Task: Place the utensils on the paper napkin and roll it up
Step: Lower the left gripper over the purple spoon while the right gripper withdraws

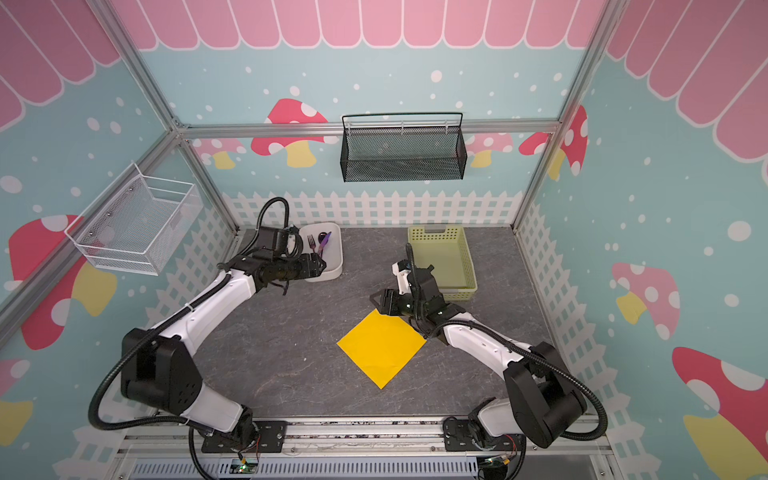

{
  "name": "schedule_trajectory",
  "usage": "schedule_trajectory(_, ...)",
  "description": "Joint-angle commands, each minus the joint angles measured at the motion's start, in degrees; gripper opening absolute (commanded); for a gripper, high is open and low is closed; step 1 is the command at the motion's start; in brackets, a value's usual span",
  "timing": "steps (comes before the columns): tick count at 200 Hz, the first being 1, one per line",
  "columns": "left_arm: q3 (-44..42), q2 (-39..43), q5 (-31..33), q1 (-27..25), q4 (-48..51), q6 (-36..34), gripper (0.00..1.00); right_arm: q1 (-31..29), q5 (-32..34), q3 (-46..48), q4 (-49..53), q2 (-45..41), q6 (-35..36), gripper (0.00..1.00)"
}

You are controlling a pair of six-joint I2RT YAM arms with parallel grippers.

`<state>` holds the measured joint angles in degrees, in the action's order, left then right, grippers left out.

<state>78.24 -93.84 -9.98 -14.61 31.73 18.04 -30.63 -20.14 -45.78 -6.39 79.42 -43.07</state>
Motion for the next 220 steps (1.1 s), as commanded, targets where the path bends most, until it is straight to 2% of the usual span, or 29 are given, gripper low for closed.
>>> schedule_trajectory(1,8.0,-6.7,1.9,-1.2,5.2,0.6,0.78,1.8,-1.8,1.0,2.2,-2.0,1.8,0.65)
schedule_trajectory(25,17.7,-15.7,0.6,-1.6,8.8,0.0,0.75,3.1,-2.7,1.8,2.6,-3.5,2.3,0.65)
schedule_trajectory(42,25.0,-22.2,-2.1,-1.6,12.1,-1.1,0.75,3.5,-2.9,2.3,2.7,-3.9,2.9,0.65)
schedule_trajectory(64,33.1,-29.0,-2.5,-1.7,16.4,-1.9,0.75,3.9,-3.4,2.8,2.9,-4.2,3.0,0.65)
schedule_trajectory(96,39.4,-35.3,-4.4,-1.7,20.6,-1.8,0.76,4.1,-3.3,4.1,2.8,-5.8,2.7,0.65)
schedule_trajectory(150,36.7,-36.5,-9.3,-3.2,21.0,-2.1,0.75,4.4,-3.4,5.1,2.7,-6.7,2.8,0.66)
schedule_trajectory(220,27.6,-29.8,-7.7,-5.5,21.5,-3.0,0.74,4.4,-4.6,5.6,2.3,-6.2,3.4,0.66)
